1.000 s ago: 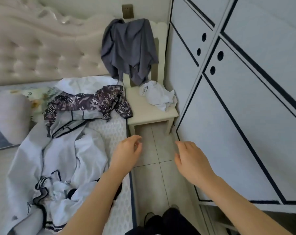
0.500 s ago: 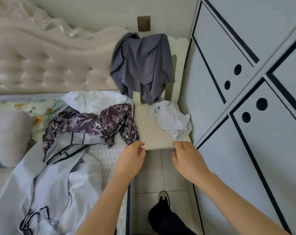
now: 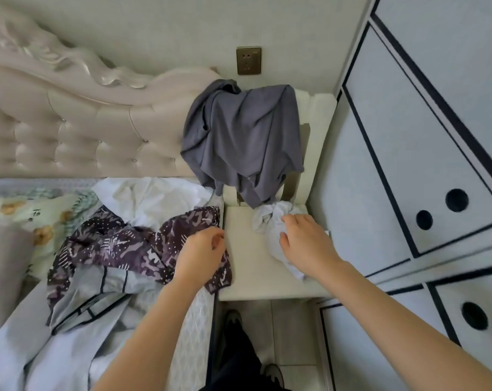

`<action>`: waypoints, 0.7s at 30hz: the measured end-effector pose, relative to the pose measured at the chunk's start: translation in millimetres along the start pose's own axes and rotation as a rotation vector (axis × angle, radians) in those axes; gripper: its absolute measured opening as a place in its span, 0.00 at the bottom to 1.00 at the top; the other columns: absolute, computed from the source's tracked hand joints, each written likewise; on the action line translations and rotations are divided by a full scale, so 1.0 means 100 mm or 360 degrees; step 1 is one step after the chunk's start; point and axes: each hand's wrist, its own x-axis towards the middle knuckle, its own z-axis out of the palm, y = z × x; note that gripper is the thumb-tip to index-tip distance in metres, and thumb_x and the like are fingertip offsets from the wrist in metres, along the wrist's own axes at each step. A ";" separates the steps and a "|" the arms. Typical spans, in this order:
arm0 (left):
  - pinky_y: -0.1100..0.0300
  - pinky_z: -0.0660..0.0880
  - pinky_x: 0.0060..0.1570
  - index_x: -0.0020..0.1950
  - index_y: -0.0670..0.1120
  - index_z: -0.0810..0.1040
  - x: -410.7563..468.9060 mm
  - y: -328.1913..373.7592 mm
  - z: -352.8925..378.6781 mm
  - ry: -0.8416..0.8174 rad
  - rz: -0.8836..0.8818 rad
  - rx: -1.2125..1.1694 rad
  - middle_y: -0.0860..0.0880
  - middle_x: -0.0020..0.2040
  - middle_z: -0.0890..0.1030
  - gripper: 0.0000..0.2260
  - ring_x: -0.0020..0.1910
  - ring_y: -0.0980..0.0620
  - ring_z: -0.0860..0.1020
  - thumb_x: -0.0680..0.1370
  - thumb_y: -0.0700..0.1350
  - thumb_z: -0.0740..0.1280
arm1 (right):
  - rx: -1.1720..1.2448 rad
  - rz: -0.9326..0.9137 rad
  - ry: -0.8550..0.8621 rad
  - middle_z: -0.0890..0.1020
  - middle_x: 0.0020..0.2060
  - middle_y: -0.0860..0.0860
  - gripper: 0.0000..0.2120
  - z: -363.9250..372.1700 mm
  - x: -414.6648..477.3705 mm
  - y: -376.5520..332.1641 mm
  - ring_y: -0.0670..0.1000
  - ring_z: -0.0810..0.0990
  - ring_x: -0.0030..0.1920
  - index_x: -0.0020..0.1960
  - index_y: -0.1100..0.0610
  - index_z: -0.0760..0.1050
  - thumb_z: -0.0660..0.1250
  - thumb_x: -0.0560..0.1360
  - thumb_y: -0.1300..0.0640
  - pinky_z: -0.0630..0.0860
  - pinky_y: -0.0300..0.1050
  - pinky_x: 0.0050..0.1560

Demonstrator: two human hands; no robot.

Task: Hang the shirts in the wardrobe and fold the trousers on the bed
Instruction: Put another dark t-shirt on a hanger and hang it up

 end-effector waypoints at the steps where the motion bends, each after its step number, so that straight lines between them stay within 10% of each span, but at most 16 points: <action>1: 0.58 0.77 0.47 0.59 0.49 0.82 0.19 0.00 -0.07 0.0006 0.0025 0.0027 0.51 0.49 0.84 0.10 0.46 0.53 0.81 0.80 0.43 0.65 | -0.0020 -0.0001 0.0008 0.77 0.57 0.53 0.14 -0.02 0.17 -0.01 0.54 0.72 0.58 0.64 0.58 0.71 0.56 0.81 0.54 0.69 0.44 0.53; 7: 0.49 0.78 0.50 0.53 0.44 0.81 1.19 0.01 -0.36 -0.0102 0.0067 0.0129 0.45 0.49 0.84 0.08 0.48 0.44 0.80 0.80 0.44 0.63 | 0.0002 0.0127 -0.0111 0.76 0.59 0.55 0.14 -0.19 1.03 -0.15 0.57 0.72 0.60 0.64 0.58 0.69 0.56 0.82 0.53 0.74 0.52 0.55; 21: 0.47 0.70 0.64 0.73 0.44 0.70 3.20 0.15 -0.63 -0.0245 0.0090 0.0367 0.42 0.69 0.73 0.21 0.67 0.39 0.71 0.80 0.42 0.64 | -0.0027 0.0179 -0.0079 0.73 0.64 0.57 0.21 -0.47 2.79 0.25 0.59 0.69 0.65 0.71 0.60 0.64 0.59 0.81 0.50 0.71 0.53 0.62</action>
